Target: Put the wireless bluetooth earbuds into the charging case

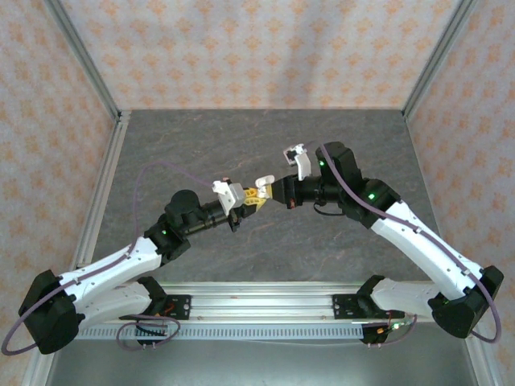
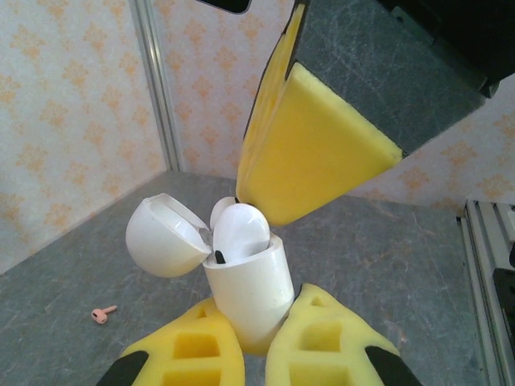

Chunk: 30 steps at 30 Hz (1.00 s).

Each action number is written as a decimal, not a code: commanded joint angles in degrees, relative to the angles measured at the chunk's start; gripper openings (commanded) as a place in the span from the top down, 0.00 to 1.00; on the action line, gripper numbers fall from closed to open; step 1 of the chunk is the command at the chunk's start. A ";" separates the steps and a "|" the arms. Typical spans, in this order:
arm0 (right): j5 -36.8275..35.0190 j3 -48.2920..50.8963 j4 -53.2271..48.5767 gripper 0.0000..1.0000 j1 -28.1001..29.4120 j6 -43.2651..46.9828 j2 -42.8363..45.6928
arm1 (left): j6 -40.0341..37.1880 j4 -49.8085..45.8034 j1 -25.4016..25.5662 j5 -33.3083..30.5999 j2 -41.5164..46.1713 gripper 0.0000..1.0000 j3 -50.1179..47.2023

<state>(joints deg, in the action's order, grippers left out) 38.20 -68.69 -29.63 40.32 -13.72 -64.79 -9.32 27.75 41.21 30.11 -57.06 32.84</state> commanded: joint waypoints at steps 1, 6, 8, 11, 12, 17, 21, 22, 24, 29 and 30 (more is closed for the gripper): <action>-0.67 -1.66 -4.24 0.91 0.20 1.86 -0.55 | -3.34 3.71 0.30 2.59 0.53 1.00 0.43; -1.31 -5.68 -4.28 0.91 0.20 0.71 0.81 | -5.22 4.14 0.32 3.03 0.70 1.00 -0.70; -1.96 -8.13 -5.56 0.91 0.21 -0.03 0.65 | -6.10 4.33 0.28 3.03 1.09 1.00 -1.26; -2.79 -10.68 -7.74 0.91 0.21 -0.14 0.43 | -8.10 4.26 0.30 2.23 2.15 1.00 -2.46; -3.01 -10.85 -8.02 0.90 0.21 -0.17 0.46 | -8.50 4.37 0.29 1.79 2.53 1.00 -2.87; -4.41 -9.79 -9.36 0.90 0.24 -0.17 -0.51 | -10.64 4.08 0.27 -0.10 4.95 1.00 -4.18; -4.06 -7.86 -9.10 0.91 0.21 -0.42 -1.81 | -11.46 2.36 0.23 -0.14 6.21 1.00 -3.92; -3.73 -7.25 -8.69 0.91 0.21 -0.57 -2.17 | -11.53 2.15 0.27 -0.14 6.47 1.00 -3.89; -2.76 -6.10 -7.41 0.91 0.25 -1.25 -2.68 | -11.62 1.77 0.30 -0.09 6.95 1.00 -3.68; 0.66 -4.01 -4.50 0.92 0.21 -2.90 -4.35 | -11.89 0.58 0.27 -0.18 7.66 1.00 -2.98; 0.91 -3.99 -4.38 0.92 0.20 -2.91 -4.46 | -11.96 0.35 0.30 -0.22 7.66 1.00 -2.87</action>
<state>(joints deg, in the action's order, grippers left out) 36.05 -73.58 -36.16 40.32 -15.25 -68.25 -19.70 26.35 41.23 30.52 -50.68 28.75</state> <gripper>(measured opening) 0.086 0.082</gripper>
